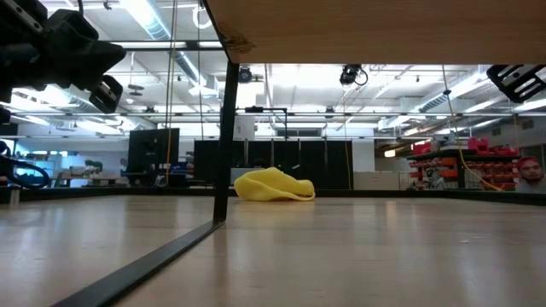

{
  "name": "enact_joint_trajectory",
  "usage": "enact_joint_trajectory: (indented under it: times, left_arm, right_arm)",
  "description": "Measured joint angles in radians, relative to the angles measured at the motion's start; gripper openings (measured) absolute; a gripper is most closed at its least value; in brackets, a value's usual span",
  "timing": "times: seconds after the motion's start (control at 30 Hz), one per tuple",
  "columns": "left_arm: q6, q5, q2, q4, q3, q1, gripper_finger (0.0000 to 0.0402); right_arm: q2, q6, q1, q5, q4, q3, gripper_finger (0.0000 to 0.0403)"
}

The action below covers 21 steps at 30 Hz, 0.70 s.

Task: Stack small to large cups/mugs on shelf
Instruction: Return to Home Position

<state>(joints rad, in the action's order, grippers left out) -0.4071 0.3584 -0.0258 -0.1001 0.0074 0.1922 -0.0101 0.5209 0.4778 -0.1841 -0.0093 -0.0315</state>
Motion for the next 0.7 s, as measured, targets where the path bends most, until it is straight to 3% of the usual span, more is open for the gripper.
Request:
enact_joint_trajectory:
  times: [0.7]
  left_arm:
    - [0.000,0.000,0.000,0.000,0.000,0.000,0.0035]
  right_arm:
    - [0.000,0.000,0.000,0.000,0.000,0.000,0.0091]
